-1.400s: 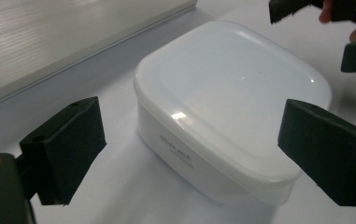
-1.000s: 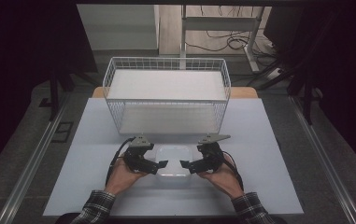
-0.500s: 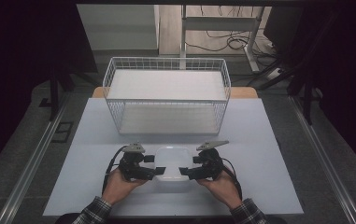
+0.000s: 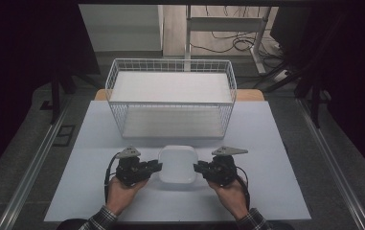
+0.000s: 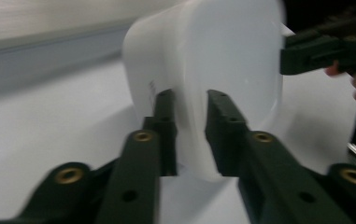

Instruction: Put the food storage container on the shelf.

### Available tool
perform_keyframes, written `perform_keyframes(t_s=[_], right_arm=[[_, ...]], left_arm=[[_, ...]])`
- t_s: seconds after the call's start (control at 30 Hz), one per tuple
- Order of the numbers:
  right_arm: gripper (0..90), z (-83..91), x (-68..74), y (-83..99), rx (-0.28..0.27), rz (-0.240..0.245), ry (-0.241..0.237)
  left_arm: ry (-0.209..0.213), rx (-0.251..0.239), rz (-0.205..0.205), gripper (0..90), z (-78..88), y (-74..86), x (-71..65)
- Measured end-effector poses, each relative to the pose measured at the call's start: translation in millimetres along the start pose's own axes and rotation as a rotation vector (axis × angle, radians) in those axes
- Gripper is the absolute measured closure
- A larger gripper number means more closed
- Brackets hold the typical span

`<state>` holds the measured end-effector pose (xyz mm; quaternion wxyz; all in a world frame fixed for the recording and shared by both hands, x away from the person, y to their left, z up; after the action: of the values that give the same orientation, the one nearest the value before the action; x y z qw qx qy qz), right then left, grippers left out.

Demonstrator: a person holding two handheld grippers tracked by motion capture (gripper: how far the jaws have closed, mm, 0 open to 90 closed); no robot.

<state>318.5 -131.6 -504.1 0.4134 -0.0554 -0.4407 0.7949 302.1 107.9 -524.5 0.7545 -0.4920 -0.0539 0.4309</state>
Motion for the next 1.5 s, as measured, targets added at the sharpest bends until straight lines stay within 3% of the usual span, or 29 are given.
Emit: perform_keyframes(t_s=[0.07, 0.33, 0.57, 0.77, 1.17, 1.27, 1.5], right_arm=[[77.6, -1.8, 0.2, 0.9, -0.004, 0.016, 0.002], [77.6, -3.9, -1.5, -3.4, -0.027, 0.016, 0.001], [77.2, -5.4, -4.5, -17.3, -0.051, 0.03, 0.0], [76.5, -9.2, -12.3, -31.7, -0.069, 0.031, 0.01], [76.3, -19.8, -20.6, -61.8, -0.102, 0.055, 0.031], [76.1, -23.6, -27.2, -72.2, -0.108, 0.048, 0.04], [75.8, -34.6, -43.3, -84.5, -0.107, 0.027, 0.053]], left_arm=[[-0.023, -0.001, -0.012, 77.6, -0.7, -0.4, 0.2], [-0.035, -0.026, -0.013, 77.8, 0.7, -5.4, 1.5], [-0.046, -0.059, -0.01, 78.0, 2.9, -16.4, 4.0], [-0.063, -0.086, -0.031, 78.4, 3.4, -32.0, 5.9], [-0.092, -0.114, -0.038, 78.4, 0.5, -56.8, 21.9], [-0.096, -0.121, -0.043, 78.4, -4.7, -68.6, 28.6], [-0.098, -0.119, -0.036, 78.5, -16.5, -79.4, 39.3]])
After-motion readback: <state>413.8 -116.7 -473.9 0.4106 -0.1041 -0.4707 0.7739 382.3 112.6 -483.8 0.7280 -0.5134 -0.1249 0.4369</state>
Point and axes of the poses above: each handheld gripper's, and its own axes: z roughly backward along the jaws, y roughly out of its underside, x roughly to its left, the point moved 5 cm from there along -z, roughly forward along the jaws, and after that the axes turned 1 degree about -z, right-handed, at the moved point
